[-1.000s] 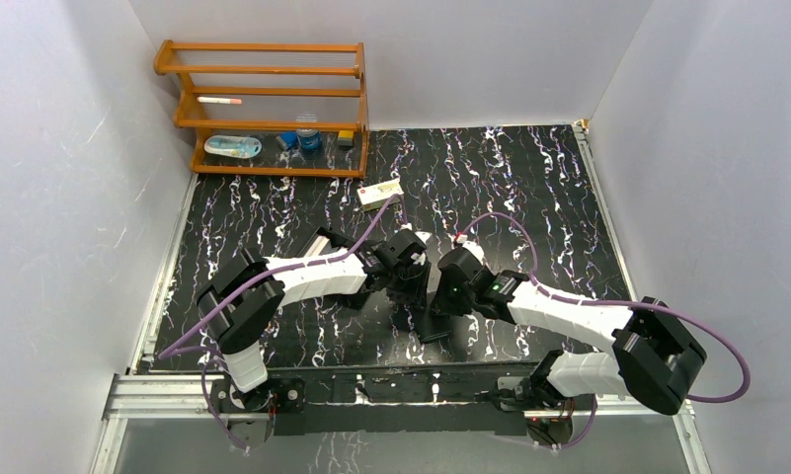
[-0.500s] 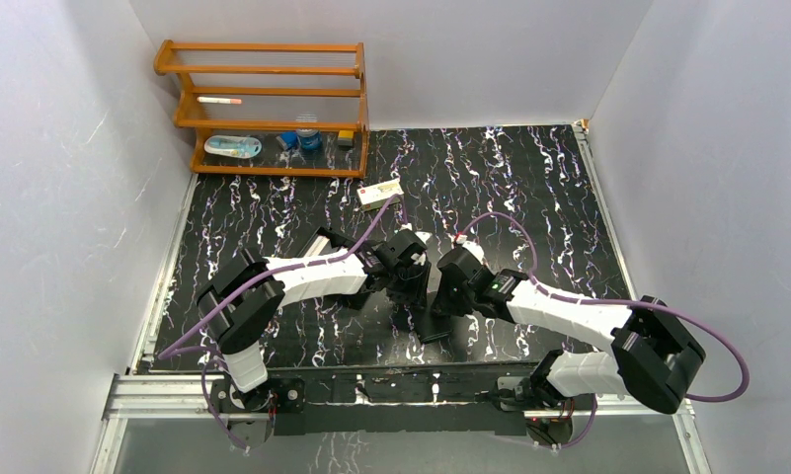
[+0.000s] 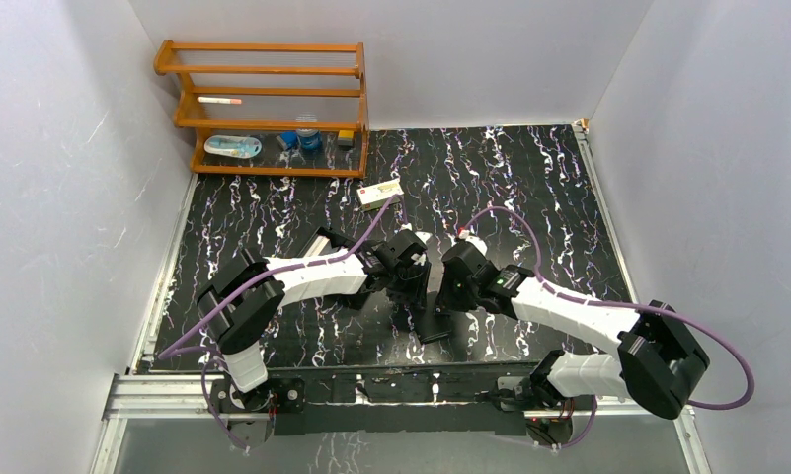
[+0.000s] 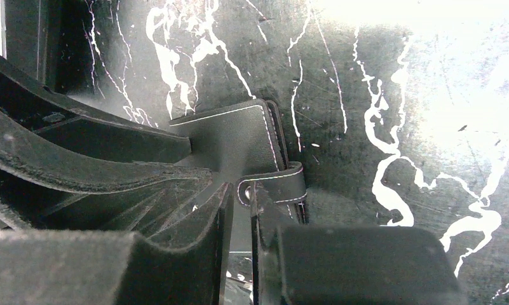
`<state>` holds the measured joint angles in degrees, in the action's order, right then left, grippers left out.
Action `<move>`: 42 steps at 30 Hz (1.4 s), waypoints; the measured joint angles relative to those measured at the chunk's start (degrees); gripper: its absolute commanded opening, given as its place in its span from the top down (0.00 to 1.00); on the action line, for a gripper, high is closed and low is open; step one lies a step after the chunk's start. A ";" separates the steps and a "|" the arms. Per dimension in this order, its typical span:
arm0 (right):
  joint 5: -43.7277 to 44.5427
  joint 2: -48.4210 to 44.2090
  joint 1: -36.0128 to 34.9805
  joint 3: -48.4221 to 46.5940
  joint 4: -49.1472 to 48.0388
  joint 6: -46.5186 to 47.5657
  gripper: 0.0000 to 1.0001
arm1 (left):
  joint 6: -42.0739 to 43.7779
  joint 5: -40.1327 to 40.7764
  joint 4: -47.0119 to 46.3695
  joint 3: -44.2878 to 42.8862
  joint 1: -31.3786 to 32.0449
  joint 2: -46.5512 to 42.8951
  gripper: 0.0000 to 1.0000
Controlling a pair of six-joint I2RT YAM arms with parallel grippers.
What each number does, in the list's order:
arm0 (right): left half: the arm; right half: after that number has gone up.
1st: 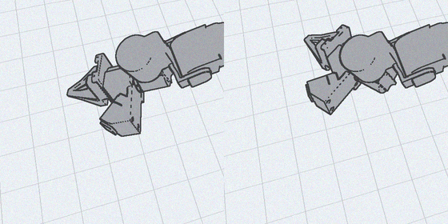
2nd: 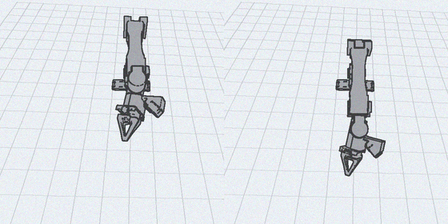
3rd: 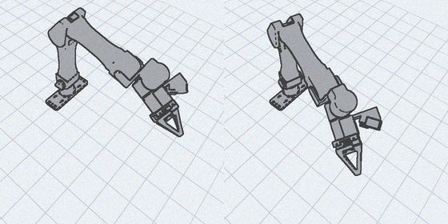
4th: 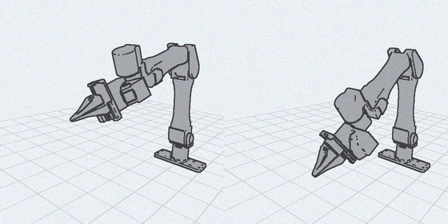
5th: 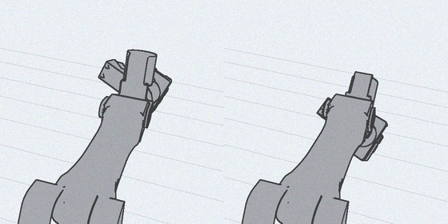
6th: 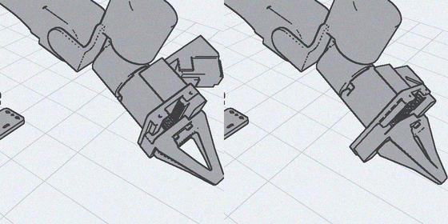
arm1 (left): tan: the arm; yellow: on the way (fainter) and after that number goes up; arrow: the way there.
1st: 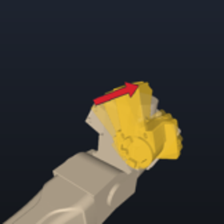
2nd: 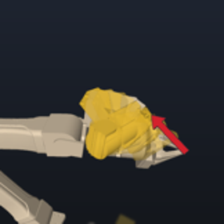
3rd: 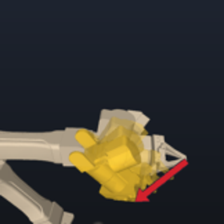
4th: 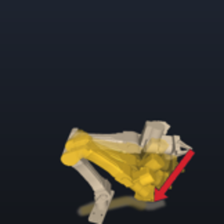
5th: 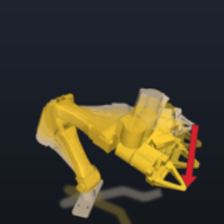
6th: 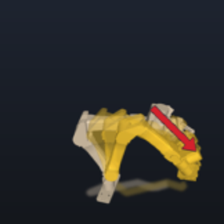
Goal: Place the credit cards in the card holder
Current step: Close the card holder at the center of the board.
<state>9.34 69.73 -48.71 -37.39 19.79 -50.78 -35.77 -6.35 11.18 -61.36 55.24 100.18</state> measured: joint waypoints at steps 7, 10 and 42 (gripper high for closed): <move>-2.12 1.20 0.33 0.63 -1.36 0.02 0.76 | 0.00 0.13 0.02 0.00 0.02 0.00 0.71; -2.64 1.68 0.37 0.92 -1.55 0.00 0.76 | 0.00 0.17 0.02 -0.02 0.02 0.00 0.71; -4.11 5.05 0.70 -0.37 -0.42 -1.64 0.81 | 0.02 0.83 0.33 -0.04 0.11 0.00 0.70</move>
<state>5.23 74.78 -48.01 -37.76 19.38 -52.42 -35.75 -5.52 11.51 -61.41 55.35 100.18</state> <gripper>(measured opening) 0.203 0.297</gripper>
